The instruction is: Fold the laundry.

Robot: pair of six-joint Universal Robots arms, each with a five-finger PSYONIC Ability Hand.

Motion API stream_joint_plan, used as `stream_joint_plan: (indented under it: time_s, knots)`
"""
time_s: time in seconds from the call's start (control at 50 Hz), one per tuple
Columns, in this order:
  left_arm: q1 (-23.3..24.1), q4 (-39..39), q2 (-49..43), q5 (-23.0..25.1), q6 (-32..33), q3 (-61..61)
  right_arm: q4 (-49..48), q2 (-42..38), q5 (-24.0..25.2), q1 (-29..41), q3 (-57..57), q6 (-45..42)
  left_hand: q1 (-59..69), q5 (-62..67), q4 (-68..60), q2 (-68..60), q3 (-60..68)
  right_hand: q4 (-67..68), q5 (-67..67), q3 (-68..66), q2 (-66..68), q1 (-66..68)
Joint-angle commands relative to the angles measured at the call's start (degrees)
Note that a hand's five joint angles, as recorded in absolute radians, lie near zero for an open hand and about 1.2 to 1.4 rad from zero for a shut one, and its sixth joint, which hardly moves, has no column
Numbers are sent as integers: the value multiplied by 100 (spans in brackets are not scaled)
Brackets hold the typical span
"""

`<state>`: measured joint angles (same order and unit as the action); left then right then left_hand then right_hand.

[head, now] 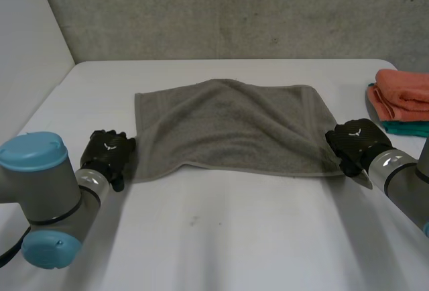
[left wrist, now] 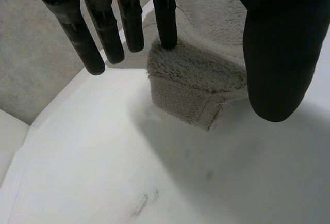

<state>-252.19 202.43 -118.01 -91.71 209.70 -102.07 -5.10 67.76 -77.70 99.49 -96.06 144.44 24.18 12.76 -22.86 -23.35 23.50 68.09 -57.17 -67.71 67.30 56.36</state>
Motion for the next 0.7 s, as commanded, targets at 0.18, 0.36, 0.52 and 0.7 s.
stream_joint_plan:
  time_s: [0.18, 0.36, 0.52, 0.7]
  knots:
    - [-286, 218, -372, 285, 572, 257, 0, -9, 0, 0, -27, -4, 352, 494, -484, -435, 420, 1191, -1283, -1229, 1270, 2364]
    - [-295, 297, -530, 303, 590, 442, 0, -9, -9, 0, -27, -4, 1998, 2140, -2130, -2081, 2066, 1191, -1283, -1229, 1270, 2364]
    - [-295, 297, -530, 680, 581, 451, 17, 0, -44, -9, 35, -30, 5582, 5724, -5714, -5665, 5650, 1191, -1283, -1229, 1270, 2364]
    - [-471, 78, 461, 804, 537, 126, 938, 324, -35, -18, 351, -451, 5582, 5724, -5714, -5665, 5650, 1191, -1283, -1229, 1270, 2364]
